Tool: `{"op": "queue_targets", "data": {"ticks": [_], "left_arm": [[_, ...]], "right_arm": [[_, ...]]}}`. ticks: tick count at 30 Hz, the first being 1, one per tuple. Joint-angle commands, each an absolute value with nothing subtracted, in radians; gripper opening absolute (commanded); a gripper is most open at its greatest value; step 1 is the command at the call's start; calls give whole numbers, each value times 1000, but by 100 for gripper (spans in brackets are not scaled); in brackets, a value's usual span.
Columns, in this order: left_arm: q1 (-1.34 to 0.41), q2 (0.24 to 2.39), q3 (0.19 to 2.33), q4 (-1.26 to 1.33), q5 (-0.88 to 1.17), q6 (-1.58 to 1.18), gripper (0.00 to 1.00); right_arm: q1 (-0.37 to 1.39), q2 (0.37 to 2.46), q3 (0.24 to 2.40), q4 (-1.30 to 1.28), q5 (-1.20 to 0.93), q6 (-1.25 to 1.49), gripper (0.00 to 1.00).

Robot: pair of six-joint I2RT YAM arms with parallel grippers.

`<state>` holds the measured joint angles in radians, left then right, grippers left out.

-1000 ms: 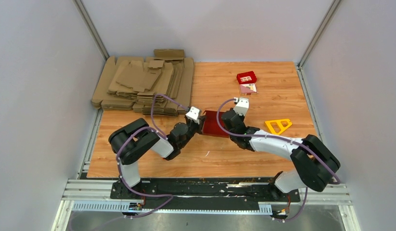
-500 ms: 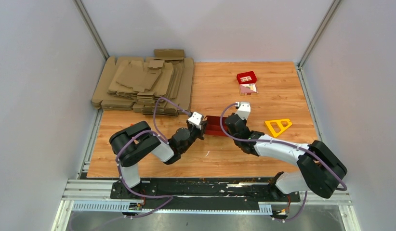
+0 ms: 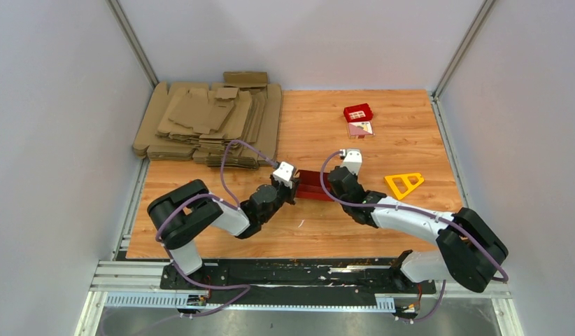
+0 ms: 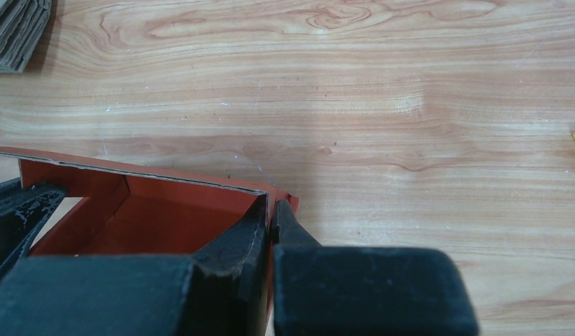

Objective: Fold the paper box

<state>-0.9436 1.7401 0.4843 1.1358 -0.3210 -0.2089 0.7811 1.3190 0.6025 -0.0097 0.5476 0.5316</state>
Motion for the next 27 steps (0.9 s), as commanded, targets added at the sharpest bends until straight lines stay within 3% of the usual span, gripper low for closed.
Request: {"op": "queue_targets", "data": {"ticks": [1,11,16,18,20,27], "left_arm": [[-979,1681,475,1010,-222,-273,11],[-979,1463,527,625,-209,-268,43],[-978,1306,527,445,-215,-265,66],[-979,1245,534,368,-225,-251,86],[-978,1199,556,283,-228,-233,96],[-956,1160,645,117,-156,-57,100]], "right_arm": [[808,1334,600,57,439,535,0],[809,1327,595,58,446,525,0],[810,1338,597,66,441,510,0],[810,1345,599,70,436,505,0],[809,1351,601,73,429,501,0],[809,1361,610,83,401,473,0]]}}
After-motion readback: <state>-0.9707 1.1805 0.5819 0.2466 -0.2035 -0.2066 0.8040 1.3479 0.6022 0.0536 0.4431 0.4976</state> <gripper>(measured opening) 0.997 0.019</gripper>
